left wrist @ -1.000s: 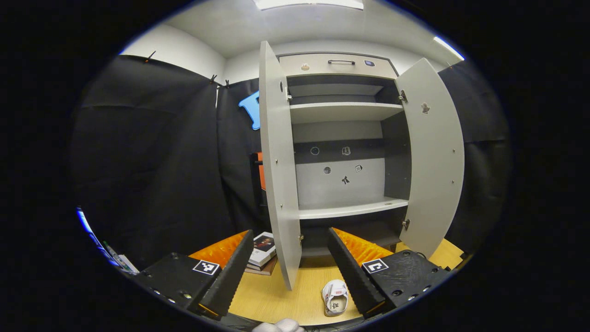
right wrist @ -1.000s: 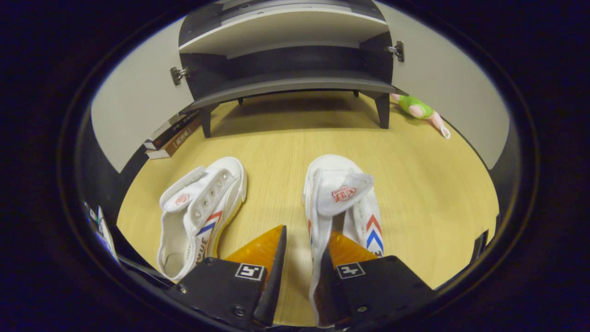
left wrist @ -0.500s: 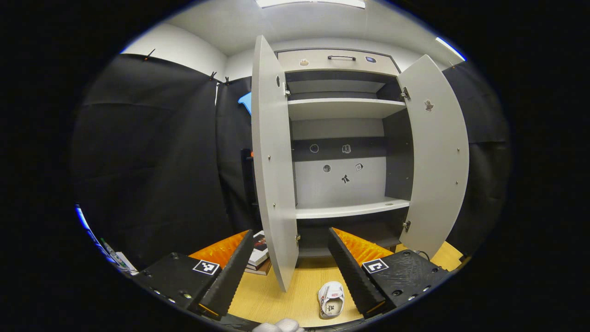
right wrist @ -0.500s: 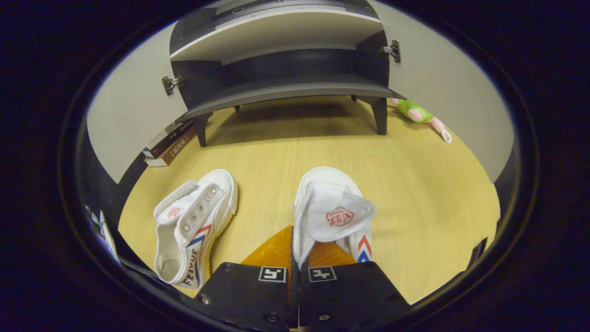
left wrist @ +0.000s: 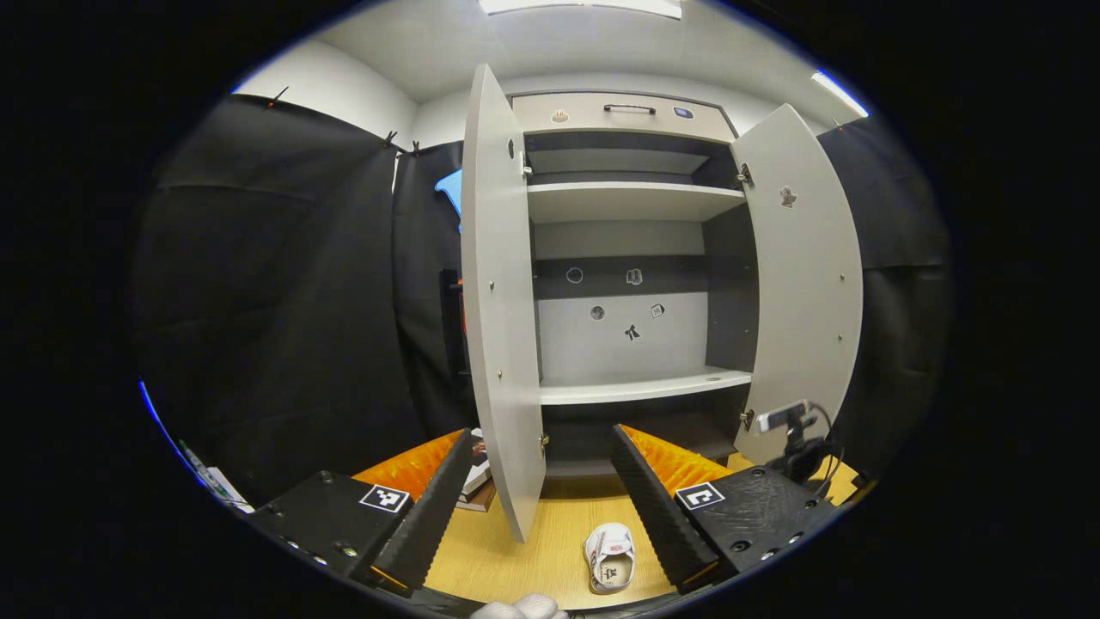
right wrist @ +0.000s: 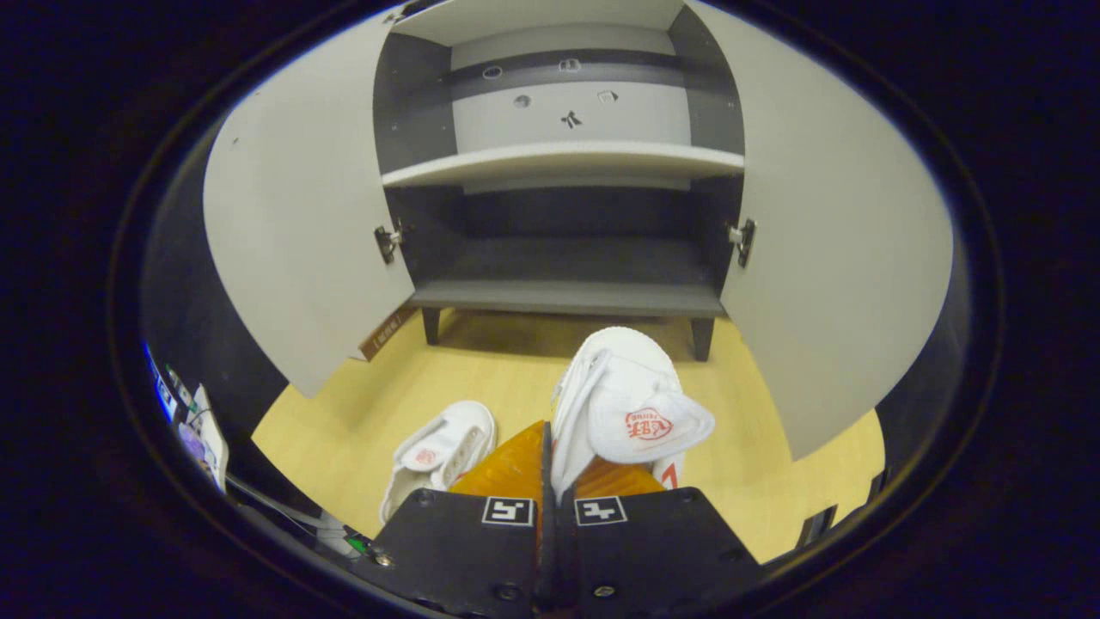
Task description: Grab one shoe with the right hand and put it into the shoe cabinet, grab the other shoe with the left hand and put it into the shoe cabinet; then close the right door with the right hand and the left door with the left hand.
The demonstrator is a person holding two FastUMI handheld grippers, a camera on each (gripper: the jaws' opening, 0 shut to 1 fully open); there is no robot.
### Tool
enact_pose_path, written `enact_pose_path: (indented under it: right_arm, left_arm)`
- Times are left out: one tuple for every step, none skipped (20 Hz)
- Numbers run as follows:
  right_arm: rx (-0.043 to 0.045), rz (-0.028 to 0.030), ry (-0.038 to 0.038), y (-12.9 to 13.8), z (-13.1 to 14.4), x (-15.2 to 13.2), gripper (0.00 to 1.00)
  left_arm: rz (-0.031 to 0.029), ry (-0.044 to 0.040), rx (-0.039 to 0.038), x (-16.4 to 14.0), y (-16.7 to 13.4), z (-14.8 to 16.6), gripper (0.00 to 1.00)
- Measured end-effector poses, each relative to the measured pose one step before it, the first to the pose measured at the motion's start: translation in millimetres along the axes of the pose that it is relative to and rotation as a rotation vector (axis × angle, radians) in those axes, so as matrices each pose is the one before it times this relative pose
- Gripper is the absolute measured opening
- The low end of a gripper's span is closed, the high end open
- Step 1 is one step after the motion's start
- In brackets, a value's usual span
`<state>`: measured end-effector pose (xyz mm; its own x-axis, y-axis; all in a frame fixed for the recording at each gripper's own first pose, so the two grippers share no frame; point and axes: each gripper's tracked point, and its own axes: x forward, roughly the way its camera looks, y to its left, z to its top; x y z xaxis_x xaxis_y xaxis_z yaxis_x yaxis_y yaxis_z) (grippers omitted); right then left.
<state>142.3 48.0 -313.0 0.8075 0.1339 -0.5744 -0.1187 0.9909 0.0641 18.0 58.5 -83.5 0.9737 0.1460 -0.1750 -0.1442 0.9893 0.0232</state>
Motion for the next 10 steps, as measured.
enact_pose_path:
  right_arm:
    - [-0.00941, 0.0015, -0.0313, 0.8, 23.62, -10.5, 0.04]
    - [-0.00515, 0.00254, -0.03449, 1.38, 25.35, -6.9, 0.04]
    - [-0.00384, 0.003, -0.03143, 0.74, 25.39, -3.57, 0.04]
    - [-0.00701, 0.00781, -0.03046, 0.24, 25.55, -2.33, 0.04]
    - [-0.00639, 0.00467, -0.03284, 1.55, 24.86, 0.84, 0.04]
    - [-0.00889, -0.00104, -0.03224, -1.09, 25.81, 1.96, 0.04]
    - [-0.01798, -0.0058, -0.03206, -3.76, 24.66, 6.75, 0.02]
    - [-0.02093, -0.0135, -0.02736, -4.05, 23.61, 9.69, 0.04]
    - [-0.01201, -0.00884, -0.02365, -4.07, 20.12, 10.97, 0.05]
    - [-0.00109, -0.00034, -0.01567, -2.08, 18.51, 12.85, 0.04]
  left_arm:
    - [-0.00448, 0.00261, -0.00409, 0.45, -0.62, -4.31, 1.0]
    - [-0.0046, 0.00667, -0.0037, -0.92, -1.13, -4.98, 0.96]
    - [-0.00385, 0.00112, -0.00441, -0.96, -0.24, -3.78, 0.96]
    - [-0.00436, 0.00639, -0.0045, -0.4, -1.33, -4.66, 0.96]
    - [-0.00107, 0.00234, -0.00225, -1.3, -0.73, -3.48, 0.96]
    - [0.00218, 0.00028, 0.00001, -1.31, -0.29, -2.34, 0.97]
    - [0.00215, -0.00063, 0.0028, -0.47, 0.26, -1.9, 0.97]
    - [0.00633, -0.00148, 0.00154, 0.03, 1.08, -1.06, 0.97]
    - [0.00651, -0.00012, -0.00323, -0.09, -0.41, -0.77, 0.97]
    - [0.00454, -0.00145, -0.00664, 0.04, -0.63, -0.52, 0.97]
